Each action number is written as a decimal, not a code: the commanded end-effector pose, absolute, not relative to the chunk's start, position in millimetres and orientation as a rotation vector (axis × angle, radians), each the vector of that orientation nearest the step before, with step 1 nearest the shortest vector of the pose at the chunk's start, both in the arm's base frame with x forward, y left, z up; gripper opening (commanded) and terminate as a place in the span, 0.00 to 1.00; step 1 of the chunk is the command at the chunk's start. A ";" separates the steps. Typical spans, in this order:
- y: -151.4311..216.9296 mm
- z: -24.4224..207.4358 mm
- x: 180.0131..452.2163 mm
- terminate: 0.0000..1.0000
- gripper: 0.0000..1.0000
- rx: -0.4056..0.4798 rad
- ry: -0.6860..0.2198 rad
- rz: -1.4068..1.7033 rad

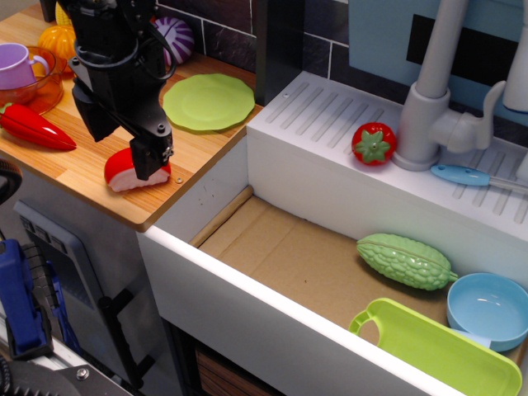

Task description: Put sushi on plate

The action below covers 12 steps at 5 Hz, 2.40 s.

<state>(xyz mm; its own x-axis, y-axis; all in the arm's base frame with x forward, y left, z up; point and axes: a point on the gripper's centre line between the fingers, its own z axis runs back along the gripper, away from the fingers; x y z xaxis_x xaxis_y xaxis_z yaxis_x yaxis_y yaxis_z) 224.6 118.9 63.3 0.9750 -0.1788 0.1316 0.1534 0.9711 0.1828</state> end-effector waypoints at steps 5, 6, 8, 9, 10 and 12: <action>146.4 35.8 259.8 0.00 1.00 0.118 -0.278 -0.340; 147.6 25.2 258.5 0.00 1.00 0.069 -0.286 -0.319; 148.6 19.1 249.3 0.00 0.00 0.045 -0.261 -0.258; 147.5 25.4 254.0 0.00 0.00 0.077 -0.274 -0.262; 143.4 39.1 274.0 0.00 0.00 0.086 -0.274 -0.282; 133.6 61.0 323.1 0.00 0.00 0.115 -0.275 -0.372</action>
<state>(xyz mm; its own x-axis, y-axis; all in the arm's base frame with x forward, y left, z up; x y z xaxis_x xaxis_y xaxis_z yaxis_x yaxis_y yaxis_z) 331.1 129.2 49.1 0.8866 -0.3997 0.2328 0.3860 0.9166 0.1036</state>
